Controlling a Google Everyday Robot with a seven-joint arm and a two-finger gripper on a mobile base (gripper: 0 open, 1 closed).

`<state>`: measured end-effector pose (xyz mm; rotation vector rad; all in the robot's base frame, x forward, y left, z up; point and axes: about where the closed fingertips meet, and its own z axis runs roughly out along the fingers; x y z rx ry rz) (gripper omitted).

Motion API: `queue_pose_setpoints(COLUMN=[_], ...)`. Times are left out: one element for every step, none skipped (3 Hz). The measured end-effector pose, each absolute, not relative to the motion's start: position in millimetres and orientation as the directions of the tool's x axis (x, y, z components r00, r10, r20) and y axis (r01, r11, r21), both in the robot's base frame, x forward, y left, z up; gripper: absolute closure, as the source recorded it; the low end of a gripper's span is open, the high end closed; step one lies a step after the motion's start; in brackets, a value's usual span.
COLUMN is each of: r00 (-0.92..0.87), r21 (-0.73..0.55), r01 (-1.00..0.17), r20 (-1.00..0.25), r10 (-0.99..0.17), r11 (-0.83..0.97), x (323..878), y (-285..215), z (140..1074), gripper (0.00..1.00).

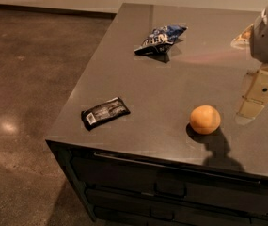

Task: Move blue chip bag near orange

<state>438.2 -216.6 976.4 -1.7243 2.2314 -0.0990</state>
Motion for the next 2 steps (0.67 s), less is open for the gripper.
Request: queue_pose_setpoints(r00=[-0.221, -0.236], r21=[-0.246, -0.26], r01=[-0.931, -0.923], r20=[-0.207, -0.203], r10=[-0.953, -0.95], r11=[0.27, 0.285], x=[438, 453], y=[-217, -215], z=[976, 975], gripper=[0.0, 0.0])
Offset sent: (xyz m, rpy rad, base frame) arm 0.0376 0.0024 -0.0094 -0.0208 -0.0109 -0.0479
